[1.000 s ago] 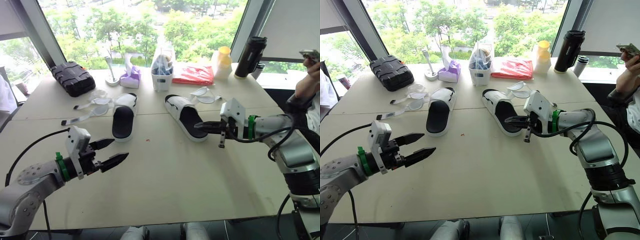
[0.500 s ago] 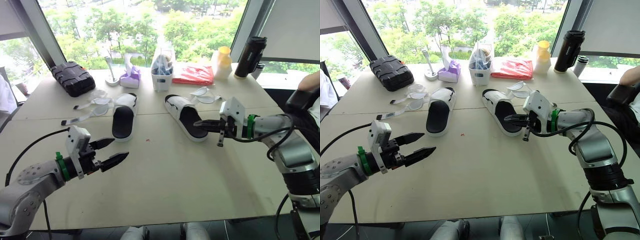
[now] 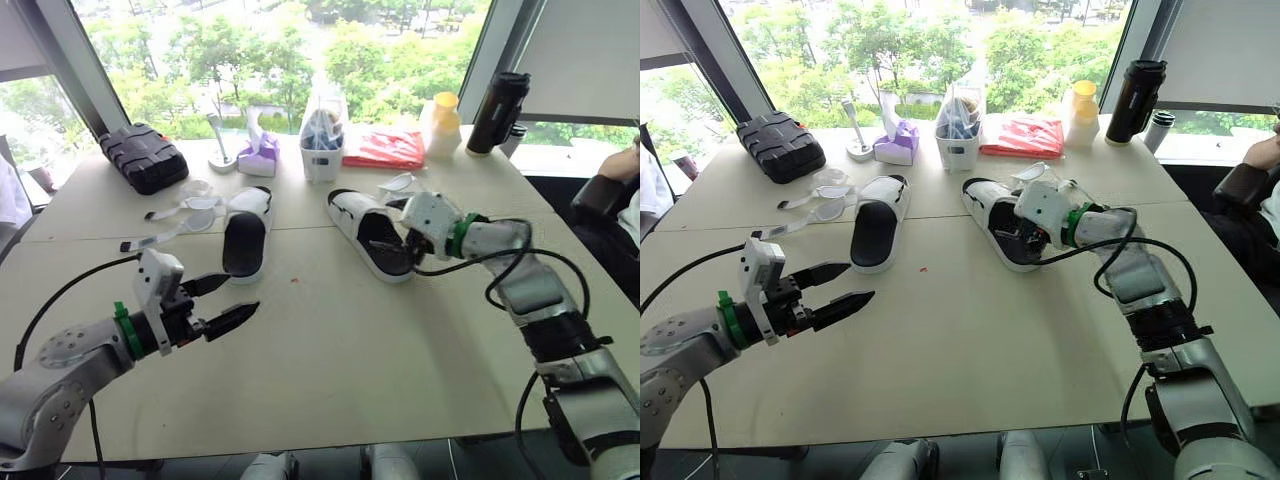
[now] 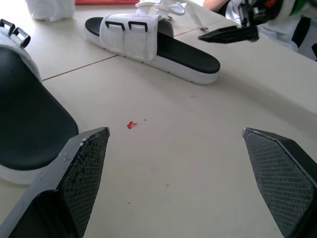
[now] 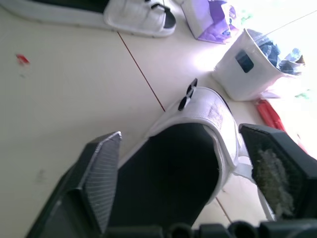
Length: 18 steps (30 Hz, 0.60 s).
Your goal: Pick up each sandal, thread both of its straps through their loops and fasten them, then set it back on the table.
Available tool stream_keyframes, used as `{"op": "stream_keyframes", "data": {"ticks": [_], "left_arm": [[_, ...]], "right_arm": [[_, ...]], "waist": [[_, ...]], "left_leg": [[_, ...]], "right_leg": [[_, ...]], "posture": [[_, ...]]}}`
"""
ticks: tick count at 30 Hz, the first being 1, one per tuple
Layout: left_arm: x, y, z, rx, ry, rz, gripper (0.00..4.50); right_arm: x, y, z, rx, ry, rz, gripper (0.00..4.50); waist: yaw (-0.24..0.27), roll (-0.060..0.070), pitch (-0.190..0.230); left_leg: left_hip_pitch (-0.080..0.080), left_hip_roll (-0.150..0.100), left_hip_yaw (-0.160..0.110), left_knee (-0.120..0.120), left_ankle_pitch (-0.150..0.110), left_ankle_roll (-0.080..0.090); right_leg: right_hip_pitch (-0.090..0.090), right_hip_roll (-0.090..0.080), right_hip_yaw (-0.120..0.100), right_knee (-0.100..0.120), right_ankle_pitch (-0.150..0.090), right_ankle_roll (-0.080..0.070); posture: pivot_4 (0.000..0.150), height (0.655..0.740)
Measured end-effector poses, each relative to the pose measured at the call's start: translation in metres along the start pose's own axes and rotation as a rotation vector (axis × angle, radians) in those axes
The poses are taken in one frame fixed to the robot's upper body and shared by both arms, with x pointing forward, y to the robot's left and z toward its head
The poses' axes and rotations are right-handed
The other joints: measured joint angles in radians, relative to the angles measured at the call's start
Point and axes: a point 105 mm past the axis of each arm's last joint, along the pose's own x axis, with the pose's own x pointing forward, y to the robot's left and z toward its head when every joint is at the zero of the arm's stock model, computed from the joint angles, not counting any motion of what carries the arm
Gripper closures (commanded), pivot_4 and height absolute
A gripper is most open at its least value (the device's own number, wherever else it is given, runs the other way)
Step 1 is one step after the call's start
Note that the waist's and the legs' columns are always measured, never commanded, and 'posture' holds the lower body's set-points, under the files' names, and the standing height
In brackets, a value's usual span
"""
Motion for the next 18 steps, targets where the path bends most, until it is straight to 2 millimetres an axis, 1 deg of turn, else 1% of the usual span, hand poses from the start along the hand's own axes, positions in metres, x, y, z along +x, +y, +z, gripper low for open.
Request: {"op": "stream_keyframes", "data": {"ticks": [3,7,10,11,13,15,18], "left_arm": [[0.000,0.000,0.000,0.000,0.001,0.005,0.00],[0.000,0.001,0.000,0.003,0.001,0.015,0.00],[0.000,-0.002,0.000,0.010,0.001,0.014,0.00],[0.000,-0.002,0.001,0.013,0.001,0.015,0.00],[-0.001,-0.002,0.000,0.011,0.004,0.025,0.00],[-0.001,-0.002,0.000,0.012,0.003,0.025,0.00],[-0.001,-0.002,0.000,0.013,0.004,0.030,0.00]], "right_arm": [[0.012,-0.005,-0.009,-0.150,0.054,-0.052,0.13],[0.035,-0.009,-0.007,-0.312,0.081,-0.107,0.13],[0.048,-0.014,-0.007,-0.408,0.104,-0.138,0.13],[0.051,-0.015,-0.007,-0.427,0.106,-0.148,0.13],[0.064,-0.017,-0.005,-0.468,0.125,-0.181,0.13],[0.075,-0.016,0.002,-0.505,0.124,-0.208,0.13],[0.085,-0.010,0.001,-0.530,0.152,-0.226,0.13]], "waist": [[0.000,0.000,0.000],[-0.006,0.000,0.000],[-0.006,0.000,0.000],[-0.006,0.000,0.000],[-0.010,0.000,0.000],[-0.019,0.000,0.000],[-0.023,0.000,0.000]], "left_leg": [[0.000,0.000,0.001,0.000,0.001,-0.001],[0.000,0.000,0.003,0.000,0.001,-0.002],[0.000,0.001,0.005,-0.001,0.002,-0.004],[-0.001,0.001,0.005,-0.001,0.002,-0.004],[0.000,0.001,0.007,-0.002,0.002,-0.004],[0.000,0.001,0.007,-0.002,0.003,-0.004],[0.000,0.002,0.006,-0.002,0.003,-0.004]], "right_leg": [[-0.001,0.000,0.001,0.000,0.000,0.000],[-0.002,0.001,0.004,0.001,0.000,0.000],[-0.004,0.003,0.006,0.001,0.000,-0.001],[-0.004,0.003,0.007,0.001,0.000,-0.001],[-0.005,0.004,0.010,0.002,0.001,-0.002],[-0.006,0.005,0.010,0.002,0.001,-0.002],[-0.006,0.005,0.010,0.002,0.001,-0.003]], "posture": [[0.150,0.7400],[0.150,0.7400],[0.150,0.7400],[0.150,0.7400],[0.150,0.7400],[0.150,0.7400],[0.150,0.7400]]}}
